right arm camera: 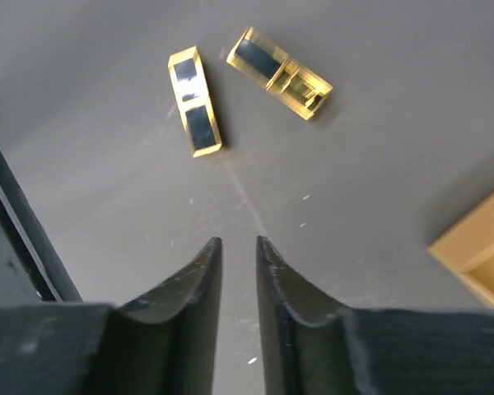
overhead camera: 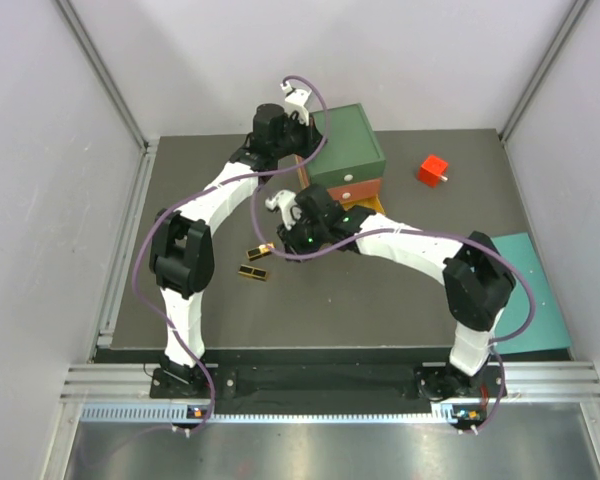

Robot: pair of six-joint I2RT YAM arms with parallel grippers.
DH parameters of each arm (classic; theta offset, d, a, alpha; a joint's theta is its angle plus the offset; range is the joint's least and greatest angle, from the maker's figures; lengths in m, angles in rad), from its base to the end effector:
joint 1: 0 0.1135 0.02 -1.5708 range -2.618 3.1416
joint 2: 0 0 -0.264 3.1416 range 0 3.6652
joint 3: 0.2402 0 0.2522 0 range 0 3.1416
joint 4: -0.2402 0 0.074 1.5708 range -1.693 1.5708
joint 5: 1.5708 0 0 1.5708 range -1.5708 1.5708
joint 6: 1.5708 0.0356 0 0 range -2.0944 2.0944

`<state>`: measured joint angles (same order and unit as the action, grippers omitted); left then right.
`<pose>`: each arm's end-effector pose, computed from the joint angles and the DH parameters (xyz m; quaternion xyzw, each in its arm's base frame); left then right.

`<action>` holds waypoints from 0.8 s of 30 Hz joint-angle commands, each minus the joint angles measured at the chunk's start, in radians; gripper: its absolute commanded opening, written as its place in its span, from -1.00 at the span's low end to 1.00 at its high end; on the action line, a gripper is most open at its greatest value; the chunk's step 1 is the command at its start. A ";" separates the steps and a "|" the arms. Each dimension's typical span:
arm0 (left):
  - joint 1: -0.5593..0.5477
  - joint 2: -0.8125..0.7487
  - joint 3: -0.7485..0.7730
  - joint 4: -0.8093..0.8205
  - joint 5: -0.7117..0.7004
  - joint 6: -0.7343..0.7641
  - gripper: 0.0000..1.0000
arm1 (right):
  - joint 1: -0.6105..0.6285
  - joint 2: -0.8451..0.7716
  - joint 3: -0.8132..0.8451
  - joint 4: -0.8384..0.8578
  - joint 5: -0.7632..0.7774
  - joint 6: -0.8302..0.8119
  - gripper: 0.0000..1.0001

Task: Organize the makeup

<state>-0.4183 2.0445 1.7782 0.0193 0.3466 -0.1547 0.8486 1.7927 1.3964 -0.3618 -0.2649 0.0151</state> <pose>0.4490 -0.2128 0.3156 0.2072 0.7563 -0.3016 0.5423 0.2613 0.3107 0.2573 -0.4163 0.8115 0.2742 0.3051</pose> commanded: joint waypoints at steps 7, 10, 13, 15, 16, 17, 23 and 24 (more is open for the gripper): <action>0.018 0.089 -0.099 -0.354 -0.058 0.021 -1.00 | 0.125 0.106 0.090 -0.083 0.110 -0.193 -0.02; 0.018 0.086 -0.103 -0.352 -0.058 0.018 -1.00 | 0.145 0.154 0.137 -0.083 0.130 -0.207 0.10; 0.018 0.083 -0.106 -0.351 -0.055 0.018 -1.00 | 0.161 0.209 0.200 -0.081 0.141 -0.211 0.16; 0.018 0.082 -0.108 -0.351 -0.055 0.018 -1.00 | 0.167 0.244 0.243 -0.081 0.147 -0.211 0.18; 0.018 0.082 -0.108 -0.352 -0.055 0.018 -1.00 | 0.173 0.264 0.254 -0.081 0.160 -0.213 0.21; 0.018 0.082 -0.109 -0.351 -0.055 0.020 -1.00 | 0.175 0.269 0.271 -0.072 0.167 -0.213 0.25; 0.018 0.082 -0.112 -0.349 -0.052 0.020 -1.00 | 0.178 0.329 0.323 -0.075 0.181 -0.221 0.51; 0.018 0.082 -0.112 -0.349 -0.052 0.020 -1.00 | 0.178 0.332 0.325 -0.071 0.185 -0.221 0.54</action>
<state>-0.4183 2.0373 1.7611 0.0349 0.3439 -0.1551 1.0126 2.0945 1.6524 -0.4541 -0.1028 -0.1875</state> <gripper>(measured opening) 0.009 0.743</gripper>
